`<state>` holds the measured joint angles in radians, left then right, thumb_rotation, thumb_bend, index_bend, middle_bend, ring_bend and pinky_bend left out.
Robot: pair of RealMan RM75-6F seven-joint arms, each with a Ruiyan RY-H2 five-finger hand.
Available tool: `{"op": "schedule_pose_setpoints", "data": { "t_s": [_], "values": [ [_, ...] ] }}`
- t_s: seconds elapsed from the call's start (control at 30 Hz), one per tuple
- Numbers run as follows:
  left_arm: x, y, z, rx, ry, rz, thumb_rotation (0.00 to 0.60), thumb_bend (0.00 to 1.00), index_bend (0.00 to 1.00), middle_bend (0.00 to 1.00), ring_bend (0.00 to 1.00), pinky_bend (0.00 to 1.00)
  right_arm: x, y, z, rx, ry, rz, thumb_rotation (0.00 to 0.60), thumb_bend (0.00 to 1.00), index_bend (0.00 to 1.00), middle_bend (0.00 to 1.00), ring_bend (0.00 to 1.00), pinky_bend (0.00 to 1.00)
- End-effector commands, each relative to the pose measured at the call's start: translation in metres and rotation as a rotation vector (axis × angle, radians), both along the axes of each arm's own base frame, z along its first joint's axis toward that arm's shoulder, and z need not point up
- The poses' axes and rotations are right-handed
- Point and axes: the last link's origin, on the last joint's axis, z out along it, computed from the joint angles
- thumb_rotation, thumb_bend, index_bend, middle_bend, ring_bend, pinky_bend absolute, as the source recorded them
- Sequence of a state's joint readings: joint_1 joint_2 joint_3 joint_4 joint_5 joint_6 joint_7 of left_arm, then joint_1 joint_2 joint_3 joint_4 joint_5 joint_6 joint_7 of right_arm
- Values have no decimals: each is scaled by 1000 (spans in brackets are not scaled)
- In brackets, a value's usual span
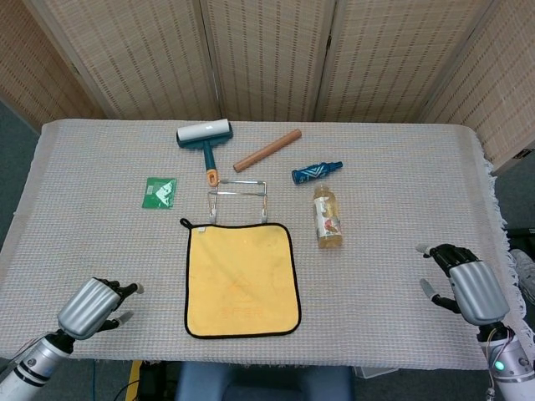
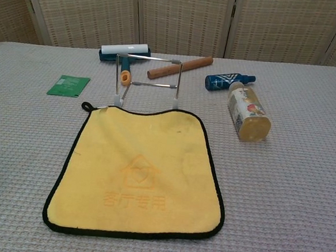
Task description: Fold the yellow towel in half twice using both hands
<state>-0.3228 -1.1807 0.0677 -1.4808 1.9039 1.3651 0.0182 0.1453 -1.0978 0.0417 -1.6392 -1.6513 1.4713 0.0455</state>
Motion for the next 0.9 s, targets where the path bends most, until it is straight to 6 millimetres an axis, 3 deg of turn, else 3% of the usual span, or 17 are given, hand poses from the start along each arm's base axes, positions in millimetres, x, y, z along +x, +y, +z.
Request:
{"op": "schedule_pose_setpoints", "data": {
  "t_s": [0.03,0.37,0.9],
  "values": [
    [6,1,-22,-92,39,-81,600,260,435,833,786,901,2,-1,-1,13,9,12,600,344,256,383,321,345],
    [17,6,-65,-202,79,-207,600,260,439,856,805,905,2,-1,-4,30,5,10,600,345,256,383,321,345],
    [20,10,-108,-236,114,-242,600,260,433,858,807,905,-1,3,-3,27,3,-5,600,344,256,383,321,345]
  ]
}}
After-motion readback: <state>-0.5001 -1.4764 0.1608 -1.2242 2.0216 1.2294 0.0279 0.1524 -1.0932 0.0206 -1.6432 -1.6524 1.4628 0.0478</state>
